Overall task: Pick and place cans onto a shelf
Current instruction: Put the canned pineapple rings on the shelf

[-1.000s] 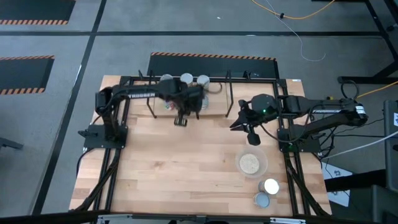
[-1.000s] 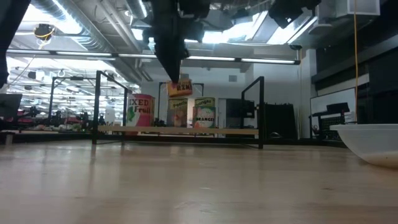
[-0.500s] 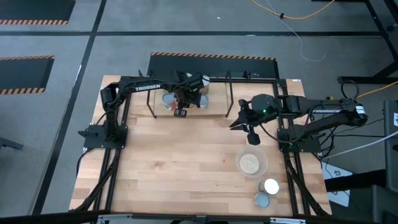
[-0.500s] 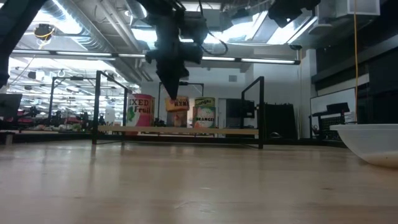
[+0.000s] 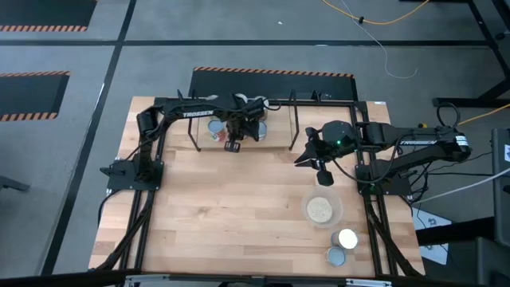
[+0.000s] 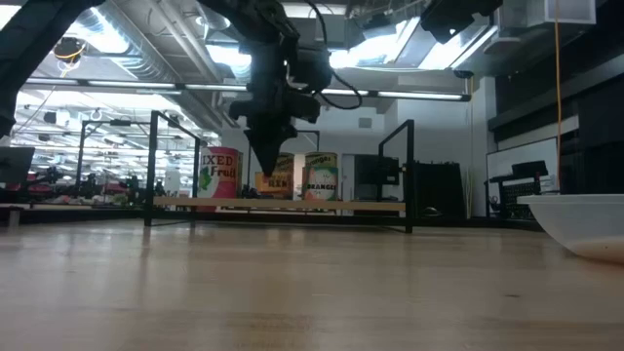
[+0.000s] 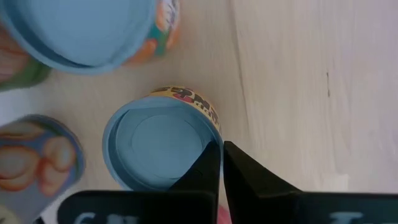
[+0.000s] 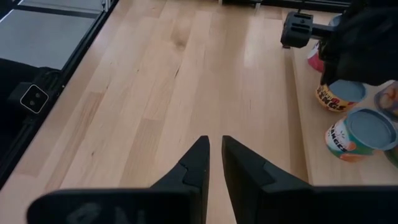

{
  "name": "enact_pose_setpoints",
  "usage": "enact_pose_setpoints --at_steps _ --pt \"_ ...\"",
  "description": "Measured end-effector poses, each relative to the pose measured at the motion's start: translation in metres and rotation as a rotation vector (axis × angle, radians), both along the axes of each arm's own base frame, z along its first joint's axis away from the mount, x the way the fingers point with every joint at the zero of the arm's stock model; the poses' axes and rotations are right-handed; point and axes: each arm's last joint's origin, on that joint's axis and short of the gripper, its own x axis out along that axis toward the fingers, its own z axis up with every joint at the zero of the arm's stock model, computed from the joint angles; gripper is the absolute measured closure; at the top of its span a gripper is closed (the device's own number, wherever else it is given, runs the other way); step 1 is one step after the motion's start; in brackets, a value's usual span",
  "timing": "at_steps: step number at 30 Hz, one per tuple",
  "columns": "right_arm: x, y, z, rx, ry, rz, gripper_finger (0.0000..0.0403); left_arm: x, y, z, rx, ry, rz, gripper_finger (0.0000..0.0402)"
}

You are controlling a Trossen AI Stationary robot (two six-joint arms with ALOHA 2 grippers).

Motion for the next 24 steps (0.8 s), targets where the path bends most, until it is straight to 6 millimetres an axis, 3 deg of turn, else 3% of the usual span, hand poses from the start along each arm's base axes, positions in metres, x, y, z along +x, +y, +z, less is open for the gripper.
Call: enact_pose_setpoints --at_steps 15,24 --pt "0.0 0.0 0.0 -0.003 -0.001 0.002 0.0353 -0.0008 -0.0005 -0.0004 -0.004 0.01 0.0 0.0392" --pt "-0.0001 0.0 -0.0001 -0.003 0.001 0.002 0.0353 -0.0008 -0.0005 -0.0004 -0.003 0.011 0.0 0.0363"
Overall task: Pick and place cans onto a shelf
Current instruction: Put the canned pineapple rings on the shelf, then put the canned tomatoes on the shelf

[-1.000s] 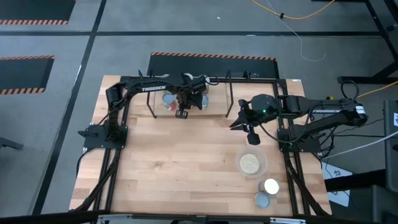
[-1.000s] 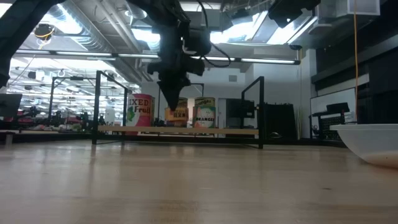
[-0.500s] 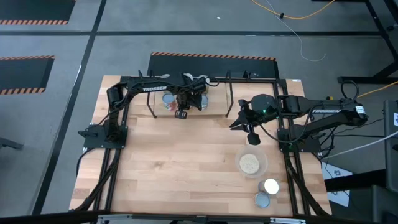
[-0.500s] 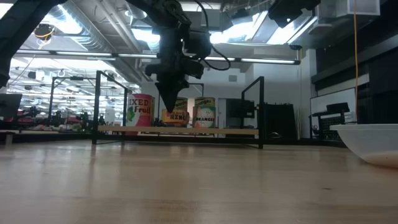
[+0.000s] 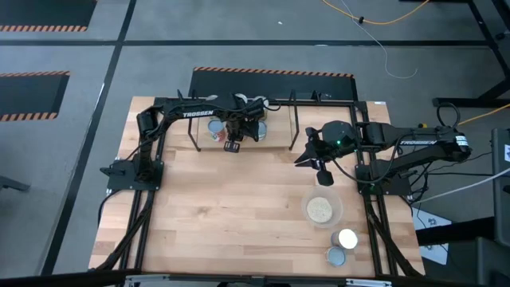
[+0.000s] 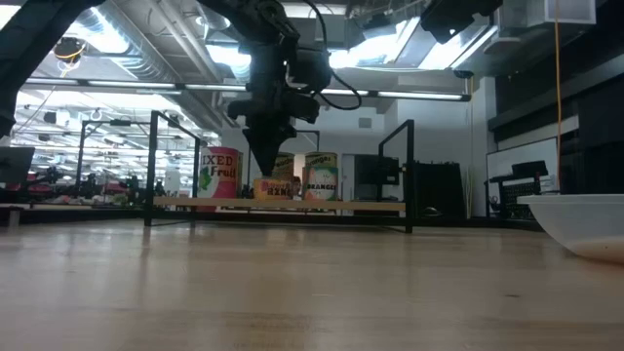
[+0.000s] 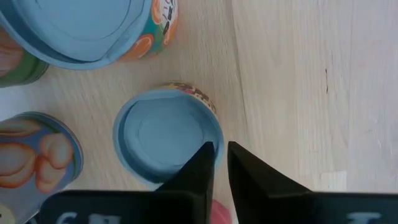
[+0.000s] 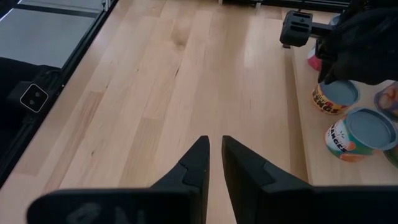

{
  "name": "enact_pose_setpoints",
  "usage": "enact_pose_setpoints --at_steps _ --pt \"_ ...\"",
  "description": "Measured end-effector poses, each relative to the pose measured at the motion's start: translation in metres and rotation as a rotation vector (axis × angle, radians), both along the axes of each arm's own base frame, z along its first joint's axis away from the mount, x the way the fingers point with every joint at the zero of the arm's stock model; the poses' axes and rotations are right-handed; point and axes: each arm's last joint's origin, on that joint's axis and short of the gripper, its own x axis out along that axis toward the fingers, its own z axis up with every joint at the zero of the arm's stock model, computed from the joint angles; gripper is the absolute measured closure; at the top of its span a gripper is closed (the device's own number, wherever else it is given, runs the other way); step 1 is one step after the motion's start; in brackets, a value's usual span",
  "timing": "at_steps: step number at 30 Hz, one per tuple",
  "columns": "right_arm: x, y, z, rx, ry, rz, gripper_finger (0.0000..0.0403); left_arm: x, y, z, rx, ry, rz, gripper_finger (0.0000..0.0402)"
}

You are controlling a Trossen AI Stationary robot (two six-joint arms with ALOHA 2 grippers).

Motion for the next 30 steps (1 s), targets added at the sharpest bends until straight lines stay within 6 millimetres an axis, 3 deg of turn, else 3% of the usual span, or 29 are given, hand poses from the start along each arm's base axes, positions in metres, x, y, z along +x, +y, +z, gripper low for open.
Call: enact_pose_setpoints --at_steps 7,14,23,30 --pt "0.0 0.0 0.0 0.0 0.006 0.0 0.0353 0.0 0.0 0.0 0.001 -0.004 0.0 0.0337" --pt "0.0 0.0 0.0 0.003 0.007 -0.002 0.0353 -0.001 -0.002 0.008 -0.014 -0.036 0.001 0.0338" --pt "-0.002 0.0 -0.002 0.031 0.035 -0.018 0.0353 -0.014 -0.025 0.059 -0.021 -0.182 0.043 0.0336" --pt "-0.01 0.004 -0.01 0.368 0.227 -0.151 0.0353 -0.032 -0.057 0.098 -0.03 -0.283 0.078 0.034"
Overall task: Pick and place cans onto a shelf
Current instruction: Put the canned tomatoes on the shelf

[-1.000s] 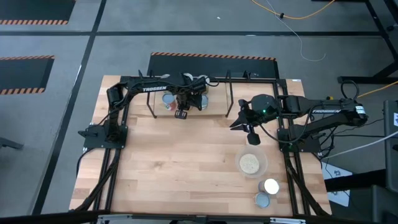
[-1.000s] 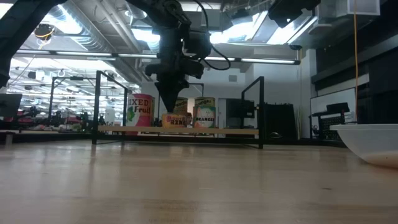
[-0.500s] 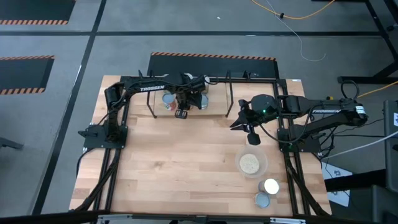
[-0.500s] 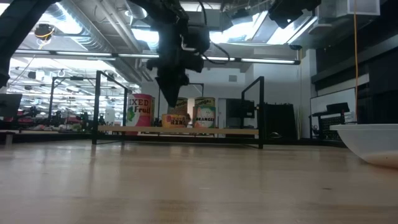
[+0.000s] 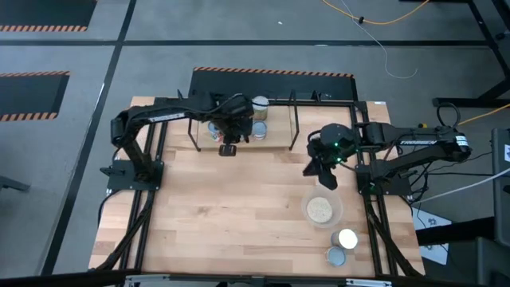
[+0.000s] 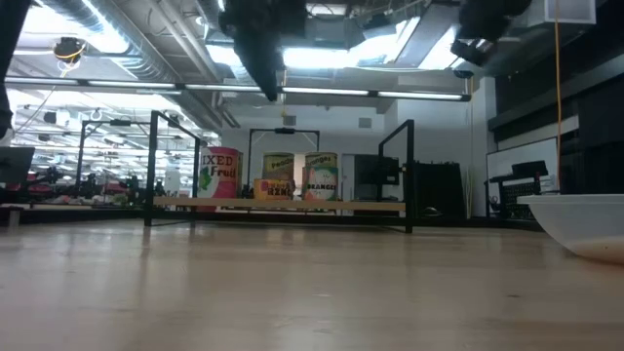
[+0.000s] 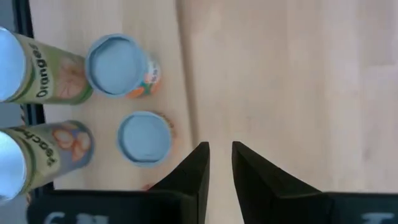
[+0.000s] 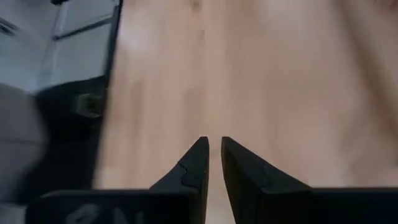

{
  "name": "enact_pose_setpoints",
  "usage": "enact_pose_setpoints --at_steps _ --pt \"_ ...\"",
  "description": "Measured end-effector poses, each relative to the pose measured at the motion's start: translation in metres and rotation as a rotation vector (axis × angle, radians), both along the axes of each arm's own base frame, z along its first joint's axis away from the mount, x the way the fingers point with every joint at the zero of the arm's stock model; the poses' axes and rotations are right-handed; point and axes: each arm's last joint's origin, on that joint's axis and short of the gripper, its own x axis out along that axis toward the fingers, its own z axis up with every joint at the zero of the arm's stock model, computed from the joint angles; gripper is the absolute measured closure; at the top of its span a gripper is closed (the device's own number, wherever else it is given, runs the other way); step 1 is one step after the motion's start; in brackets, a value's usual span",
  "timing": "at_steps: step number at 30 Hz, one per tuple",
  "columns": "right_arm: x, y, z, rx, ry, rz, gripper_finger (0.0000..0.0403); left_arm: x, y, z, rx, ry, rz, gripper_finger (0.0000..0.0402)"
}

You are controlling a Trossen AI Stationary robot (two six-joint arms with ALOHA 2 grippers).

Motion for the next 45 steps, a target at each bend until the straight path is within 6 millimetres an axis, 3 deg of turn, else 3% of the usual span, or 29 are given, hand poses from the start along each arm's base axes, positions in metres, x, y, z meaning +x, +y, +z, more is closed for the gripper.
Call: enact_pose_setpoints --at_steps 4,9,22,29,45 --pt "-0.008 0.009 -0.005 0.222 0.179 -0.089 0.0353 -0.002 -0.021 0.01 -0.011 -0.035 -0.016 0.0342" --pt "-0.016 0.033 -0.009 0.349 0.35 -0.178 0.0353 0.005 -0.047 0.01 -0.014 -0.063 -0.082 0.0342" --pt "-0.048 0.11 -0.01 0.418 0.485 -0.401 0.0353 0.025 -0.103 -0.033 -0.024 -0.176 -0.219 0.0346" --pt "-0.059 0.136 -0.017 0.458 0.558 -0.518 0.0353 0.026 -0.119 -0.051 -0.04 -0.195 -0.239 0.0342" --pt "-0.047 0.182 -0.068 0.334 0.85 -0.583 0.0353 0.025 -0.127 -0.055 -0.038 -0.203 -0.258 0.0342"
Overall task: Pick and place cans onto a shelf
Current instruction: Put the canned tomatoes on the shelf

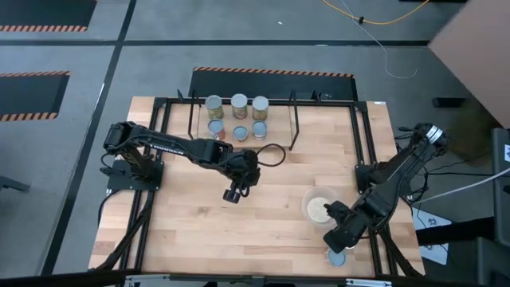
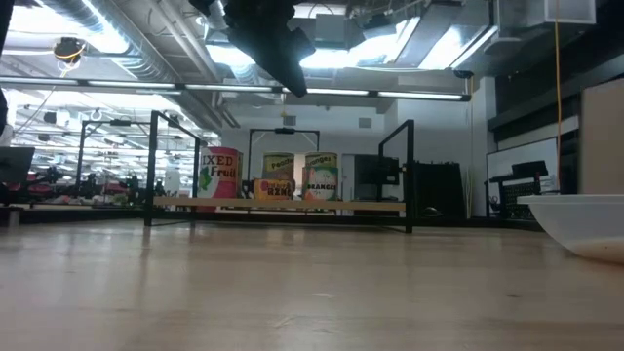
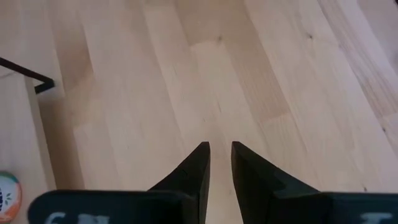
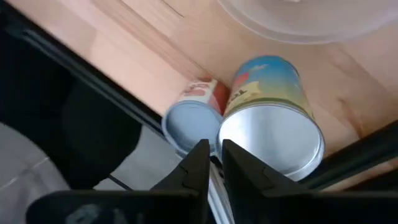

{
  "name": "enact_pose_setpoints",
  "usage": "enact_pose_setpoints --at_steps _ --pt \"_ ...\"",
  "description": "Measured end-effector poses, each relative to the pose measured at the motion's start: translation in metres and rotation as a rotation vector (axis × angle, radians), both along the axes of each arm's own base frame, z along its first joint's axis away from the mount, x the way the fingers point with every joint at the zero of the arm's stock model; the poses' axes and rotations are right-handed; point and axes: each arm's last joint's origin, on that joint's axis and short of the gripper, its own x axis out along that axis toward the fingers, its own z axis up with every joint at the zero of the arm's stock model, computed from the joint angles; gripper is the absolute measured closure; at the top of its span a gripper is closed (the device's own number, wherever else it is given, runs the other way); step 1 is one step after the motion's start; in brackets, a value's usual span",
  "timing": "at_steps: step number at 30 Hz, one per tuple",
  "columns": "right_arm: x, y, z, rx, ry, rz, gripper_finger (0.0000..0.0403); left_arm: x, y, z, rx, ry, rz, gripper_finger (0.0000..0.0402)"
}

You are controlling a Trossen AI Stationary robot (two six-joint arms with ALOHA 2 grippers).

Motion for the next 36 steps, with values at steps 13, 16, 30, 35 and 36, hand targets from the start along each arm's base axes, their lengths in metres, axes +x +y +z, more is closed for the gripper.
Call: enact_pose_setpoints --at_steps 13,16,30,35,36 --pt "0.0046 0.0049 -0.0085 -0.014 0.017 0.003 0.0353 0.0012 -0.0001 0.0008 -0.001 -0.015 0.0 0.0344" --pt "0.0056 0.0041 -0.0087 -0.044 -0.015 -0.01 0.0353 0.0011 -0.0001 0.0008 -0.002 -0.015 -0.001 0.0343" --pt "0.0052 0.0035 -0.009 -0.045 0.007 -0.056 0.0353 0.0011 -0.0001 0.0008 -0.002 -0.014 0.0 0.0343" --pt "0.005 0.0034 -0.009 -0.047 0.007 -0.053 0.0353 0.0011 0.0 0.0008 -0.002 -0.014 0.0 0.0343" --pt "0.005 0.0033 -0.009 -0.047 0.007 -0.053 0.0353 0.0011 -0.0001 0.0008 -0.002 -0.014 0.0 0.0343"
